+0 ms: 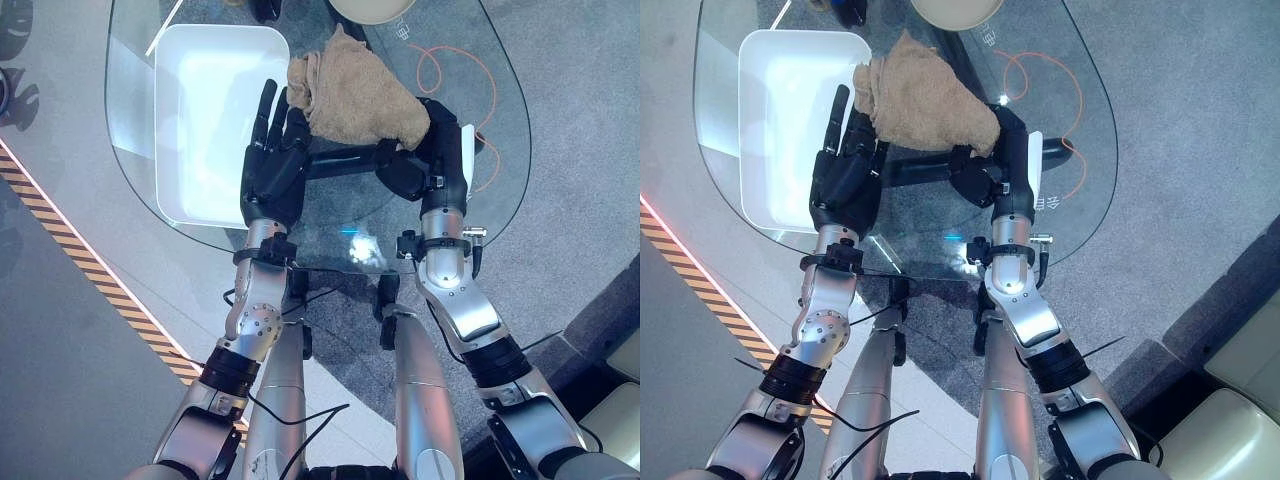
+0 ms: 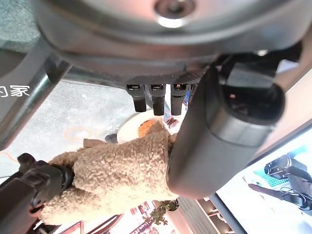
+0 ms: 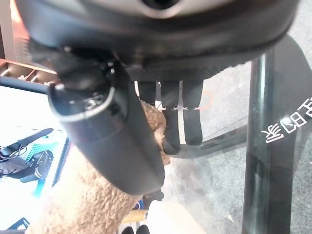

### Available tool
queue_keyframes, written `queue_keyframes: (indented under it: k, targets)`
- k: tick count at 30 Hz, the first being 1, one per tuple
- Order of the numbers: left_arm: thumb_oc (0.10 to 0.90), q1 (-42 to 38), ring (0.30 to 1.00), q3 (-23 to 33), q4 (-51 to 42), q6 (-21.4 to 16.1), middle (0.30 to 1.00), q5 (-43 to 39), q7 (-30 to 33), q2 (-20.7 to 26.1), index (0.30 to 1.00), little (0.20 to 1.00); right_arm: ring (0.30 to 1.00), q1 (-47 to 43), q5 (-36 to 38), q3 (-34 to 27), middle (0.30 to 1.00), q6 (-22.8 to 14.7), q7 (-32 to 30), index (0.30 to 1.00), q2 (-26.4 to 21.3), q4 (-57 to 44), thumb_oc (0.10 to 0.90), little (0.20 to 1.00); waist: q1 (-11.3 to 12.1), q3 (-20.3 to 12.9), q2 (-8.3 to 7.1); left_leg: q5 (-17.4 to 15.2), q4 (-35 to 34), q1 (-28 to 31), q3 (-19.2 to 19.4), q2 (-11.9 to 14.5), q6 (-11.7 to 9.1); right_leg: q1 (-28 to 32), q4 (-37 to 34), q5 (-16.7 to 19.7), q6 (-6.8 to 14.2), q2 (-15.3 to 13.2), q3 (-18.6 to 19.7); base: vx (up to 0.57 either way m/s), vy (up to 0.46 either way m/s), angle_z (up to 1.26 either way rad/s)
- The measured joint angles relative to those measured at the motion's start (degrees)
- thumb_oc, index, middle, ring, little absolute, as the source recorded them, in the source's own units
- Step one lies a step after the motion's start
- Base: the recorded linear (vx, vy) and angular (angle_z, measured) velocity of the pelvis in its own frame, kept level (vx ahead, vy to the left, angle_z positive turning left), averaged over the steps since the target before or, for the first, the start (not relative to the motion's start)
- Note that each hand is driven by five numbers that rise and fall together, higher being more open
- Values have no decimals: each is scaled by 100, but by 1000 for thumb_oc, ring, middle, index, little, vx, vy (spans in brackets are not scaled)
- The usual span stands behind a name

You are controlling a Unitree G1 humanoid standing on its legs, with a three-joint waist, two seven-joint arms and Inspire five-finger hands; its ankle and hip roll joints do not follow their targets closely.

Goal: Wipe the table with a cloth and put it in the basket.

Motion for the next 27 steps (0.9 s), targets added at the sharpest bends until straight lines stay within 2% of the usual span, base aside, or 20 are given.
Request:
queue_keyframes:
  k: [17,27]
  targets:
    - [800,0,900,-5,-55,3,900,2,-166,-1,900,900,300,-12,0,80,300,392,302,300,-5,0,100,200,2,0,0,3,0,3,-1,0,-5,3,0,0,0,0,-1,0,0,0]
    - [800,-4,900,-9,-79,115,900,1,-254,-1,900,900,300,-25,-2,137,300,403,406,300,-4,0,100,200,18,0,0,4,3,2,-2,0,-7,3,3,0,0,0,-2,0,0,0]
